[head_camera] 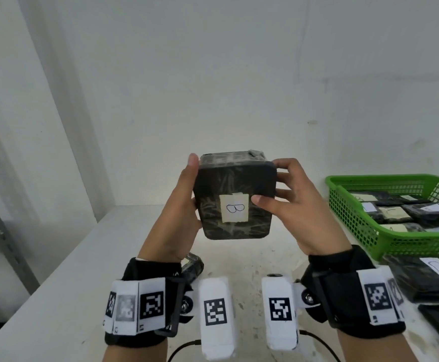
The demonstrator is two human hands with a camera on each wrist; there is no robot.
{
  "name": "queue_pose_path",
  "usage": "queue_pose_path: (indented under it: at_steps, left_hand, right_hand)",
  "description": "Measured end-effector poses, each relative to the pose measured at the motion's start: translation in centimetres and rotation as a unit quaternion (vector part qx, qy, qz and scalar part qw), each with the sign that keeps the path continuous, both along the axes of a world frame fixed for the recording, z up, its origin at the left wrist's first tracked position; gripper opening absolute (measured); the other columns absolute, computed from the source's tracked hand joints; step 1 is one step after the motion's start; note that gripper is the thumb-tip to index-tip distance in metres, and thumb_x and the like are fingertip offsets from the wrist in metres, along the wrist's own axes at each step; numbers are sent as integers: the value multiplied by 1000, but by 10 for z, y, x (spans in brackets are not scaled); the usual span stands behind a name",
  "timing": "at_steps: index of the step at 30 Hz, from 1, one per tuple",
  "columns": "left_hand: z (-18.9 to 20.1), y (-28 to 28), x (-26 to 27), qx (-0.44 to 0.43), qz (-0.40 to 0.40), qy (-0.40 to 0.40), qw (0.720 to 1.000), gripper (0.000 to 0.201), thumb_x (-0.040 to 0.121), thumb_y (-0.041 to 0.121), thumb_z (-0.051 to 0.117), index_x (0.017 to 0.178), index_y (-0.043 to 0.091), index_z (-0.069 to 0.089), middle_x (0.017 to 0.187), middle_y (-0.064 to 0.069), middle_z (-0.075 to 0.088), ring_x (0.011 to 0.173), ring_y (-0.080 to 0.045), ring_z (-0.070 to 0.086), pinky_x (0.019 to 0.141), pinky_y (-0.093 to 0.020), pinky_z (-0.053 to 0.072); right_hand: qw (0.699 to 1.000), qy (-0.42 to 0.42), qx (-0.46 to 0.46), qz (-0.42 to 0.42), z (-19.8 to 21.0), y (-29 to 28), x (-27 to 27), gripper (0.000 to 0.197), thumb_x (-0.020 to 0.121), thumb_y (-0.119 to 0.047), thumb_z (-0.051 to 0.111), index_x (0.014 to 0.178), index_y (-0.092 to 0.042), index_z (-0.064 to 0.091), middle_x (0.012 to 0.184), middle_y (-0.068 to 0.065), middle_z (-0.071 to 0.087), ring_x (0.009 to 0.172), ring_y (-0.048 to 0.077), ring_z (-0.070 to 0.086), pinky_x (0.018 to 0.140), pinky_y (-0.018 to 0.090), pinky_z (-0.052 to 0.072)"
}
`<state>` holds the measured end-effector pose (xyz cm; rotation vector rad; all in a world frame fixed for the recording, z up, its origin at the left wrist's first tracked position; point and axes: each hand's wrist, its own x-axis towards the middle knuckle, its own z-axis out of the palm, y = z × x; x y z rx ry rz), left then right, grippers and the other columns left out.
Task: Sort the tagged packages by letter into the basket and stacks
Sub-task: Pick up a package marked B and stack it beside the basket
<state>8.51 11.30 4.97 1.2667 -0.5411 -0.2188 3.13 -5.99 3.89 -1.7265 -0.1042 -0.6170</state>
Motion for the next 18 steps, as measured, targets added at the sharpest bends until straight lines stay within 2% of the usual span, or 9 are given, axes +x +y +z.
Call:
queue_pose_path:
  at_steps: [2,4,5,7,10,12,13,15,18]
  left_hand:
    - [-1,-6,-1,-17,33,-20,999,47,87,61,40,120,33,59,100,24,71,93,7,67,72,-28,52]
    - [-4,-10,-2,-31,70,-42,996,35,98,41,47,126,23,55,104,15,71,92,4,67,73,-27,53]
    - [-5,-12,-3,-34,81,-54,995,31,100,35,49,127,21,54,105,12,70,93,3,68,73,-26,54]
    - [-7,-14,-5,-45,100,-76,991,36,95,36,51,127,20,52,111,7,68,94,0,67,71,-23,53]
    - [-7,-11,-3,-72,120,-111,984,45,85,35,47,127,21,48,123,1,61,93,1,65,70,-18,51]
    - [-6,-7,0,-81,117,-128,982,46,82,37,51,126,23,48,124,1,59,97,-1,64,76,-19,49]
    - [-6,-6,0,-77,108,-134,982,47,81,37,51,125,24,49,121,3,60,100,-4,63,80,-22,48]
    - [-4,-6,0,-83,77,-137,984,44,82,31,48,124,21,49,115,2,61,100,-8,61,82,-24,47]
    - [-2,-5,-3,-125,22,-119,985,50,76,30,54,124,17,48,116,-6,58,100,-14,60,76,-23,49]
  right_hand:
    - [999,2,-33,-7,1,1,-1,48,83,-8,74,104,-40,44,117,-10,63,105,14,59,78,22,47]
    - [997,5,-73,-39,2,2,-3,49,83,-11,73,103,-42,40,117,-14,60,102,16,55,77,22,43]
    - [996,2,-80,-47,3,2,-4,50,83,-11,72,102,-42,38,118,-15,58,101,17,54,75,21,42]
    - [996,3,-77,-44,6,5,-8,50,84,-17,72,108,-46,38,123,-21,51,104,16,53,74,19,42]
    - [997,43,-53,-27,15,11,-16,63,79,-48,72,132,-48,38,137,-26,37,110,6,53,75,17,40]
    - [998,65,-20,6,22,17,-20,88,63,-72,61,142,-48,32,144,-23,33,92,-2,63,70,17,44]
    - [997,69,8,32,25,20,-21,95,58,-75,57,145,-48,29,147,-18,34,83,2,68,65,20,47]
    - [994,54,56,81,28,28,-23,92,61,-74,53,145,-47,28,143,-7,48,78,14,74,55,23,50]
    - [992,20,86,93,29,32,-23,63,74,-59,55,134,-44,45,121,-2,66,85,20,74,52,23,52]
